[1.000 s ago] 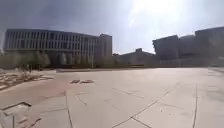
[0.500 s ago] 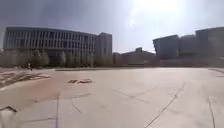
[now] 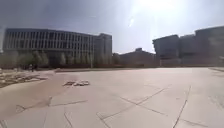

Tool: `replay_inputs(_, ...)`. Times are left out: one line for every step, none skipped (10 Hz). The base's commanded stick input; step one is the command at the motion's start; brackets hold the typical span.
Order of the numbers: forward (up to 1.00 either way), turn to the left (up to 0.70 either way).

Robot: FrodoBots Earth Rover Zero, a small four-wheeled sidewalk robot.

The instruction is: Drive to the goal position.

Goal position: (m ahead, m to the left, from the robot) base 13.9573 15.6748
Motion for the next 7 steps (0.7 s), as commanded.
replay_inputs(0.70, 0.01)
replay_inputs(0.70, 0.01)
replay_inputs(0.70, 0.01)
replay_inputs(0.70, 0.01)
replay_inputs(0.70, 0.01)
replay_inputs(0.70, 0.01)
replay_inputs(0.70, 0.01)
